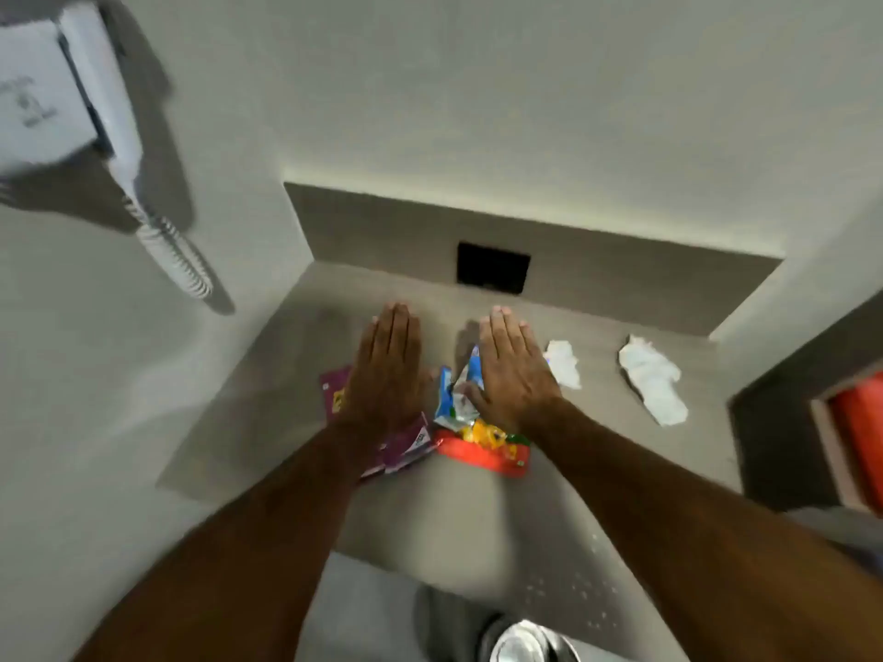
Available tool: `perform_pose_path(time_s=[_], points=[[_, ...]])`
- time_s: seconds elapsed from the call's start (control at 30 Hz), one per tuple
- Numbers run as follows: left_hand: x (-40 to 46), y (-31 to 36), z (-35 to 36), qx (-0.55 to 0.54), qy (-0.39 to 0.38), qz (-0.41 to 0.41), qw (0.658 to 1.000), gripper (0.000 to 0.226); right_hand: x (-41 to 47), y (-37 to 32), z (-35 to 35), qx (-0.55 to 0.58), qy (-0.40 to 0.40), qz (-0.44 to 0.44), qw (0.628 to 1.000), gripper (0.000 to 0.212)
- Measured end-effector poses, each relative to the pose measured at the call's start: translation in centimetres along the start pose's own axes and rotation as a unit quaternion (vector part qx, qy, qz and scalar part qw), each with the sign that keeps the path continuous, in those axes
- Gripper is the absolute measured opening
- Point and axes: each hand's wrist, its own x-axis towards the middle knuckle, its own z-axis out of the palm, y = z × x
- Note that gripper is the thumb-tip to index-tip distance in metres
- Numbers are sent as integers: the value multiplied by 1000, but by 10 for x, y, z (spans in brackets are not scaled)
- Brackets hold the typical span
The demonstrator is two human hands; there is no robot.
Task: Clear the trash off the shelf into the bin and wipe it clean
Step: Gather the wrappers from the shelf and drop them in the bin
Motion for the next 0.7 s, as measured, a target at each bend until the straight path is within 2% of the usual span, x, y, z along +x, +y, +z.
perform_pose_path(time_s=[0.03, 0.13, 0.2, 0.3, 0.4, 0.5, 0.63, 0.7], points=[[-7, -1, 8, 18, -45, -9, 999, 76, 1, -2, 14, -27, -68, 4, 997, 105], [-22, -15, 27, 29, -212, 3, 977, 92, 3, -3, 35, -58, -197, 17, 978, 132], [-22, -30, 35, -32, -315, -34, 948, 100, 11, -5, 44, -29, -273, 36, 961, 132], [-16, -43, 33, -76, -411, -61, 906, 113, 25, -7, 46, -7, -324, 27, 946, 119], [-14, -44, 31, -67, -411, -27, 909, 112, 29, -10, 46, -5, -306, -6, 952, 90], [-10, -42, 28, -61, -360, -25, 931, 86, 27, -17, 41, 15, -245, -25, 969, 49], [-22, -34, 29, -117, -300, -18, 946, 71, 20, -27, 38, 61, -201, 3, 978, 27], [-23, -33, 27, -151, -275, -30, 949, 65, 13, -25, 37, 86, -107, 4, 991, 25]])
